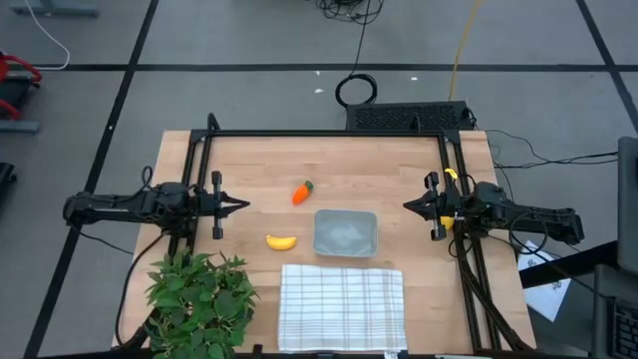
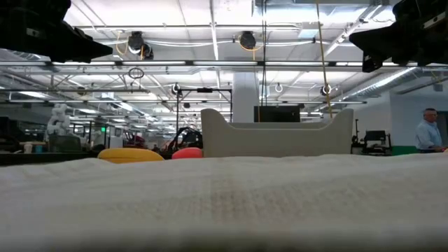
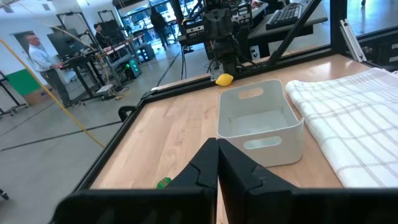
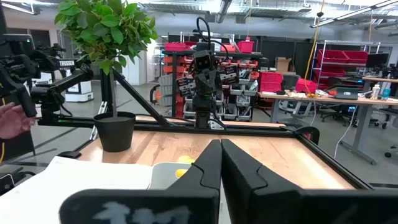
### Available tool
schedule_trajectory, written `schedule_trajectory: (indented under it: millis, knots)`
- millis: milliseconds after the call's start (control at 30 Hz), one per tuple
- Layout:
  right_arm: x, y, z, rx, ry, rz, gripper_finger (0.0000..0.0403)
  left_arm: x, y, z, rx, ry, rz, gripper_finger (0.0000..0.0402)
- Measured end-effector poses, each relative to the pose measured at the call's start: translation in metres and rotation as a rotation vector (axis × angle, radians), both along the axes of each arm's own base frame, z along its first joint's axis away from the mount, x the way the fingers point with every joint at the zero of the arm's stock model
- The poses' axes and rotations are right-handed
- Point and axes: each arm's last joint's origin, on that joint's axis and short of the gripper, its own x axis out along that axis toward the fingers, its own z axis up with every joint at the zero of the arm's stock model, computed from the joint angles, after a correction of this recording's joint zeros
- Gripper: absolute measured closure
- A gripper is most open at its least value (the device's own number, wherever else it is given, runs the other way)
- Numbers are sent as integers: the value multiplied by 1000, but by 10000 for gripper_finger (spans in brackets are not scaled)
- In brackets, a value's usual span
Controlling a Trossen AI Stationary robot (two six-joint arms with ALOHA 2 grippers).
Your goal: Pick and placing Produce into tupperware
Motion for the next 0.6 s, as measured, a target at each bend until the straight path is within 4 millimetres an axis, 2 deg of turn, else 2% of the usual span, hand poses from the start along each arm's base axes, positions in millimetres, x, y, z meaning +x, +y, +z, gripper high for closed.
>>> schedule_trajectory:
  millis: [467, 600]
  knots:
    - [0, 0, 0, 0, 0, 0, 403, 0, 0, 1, 0, -12, 0, 394]
    - [0, 0, 0, 23, 1, 3, 403, 1, 0, 11, -20, -115, 1, 394]
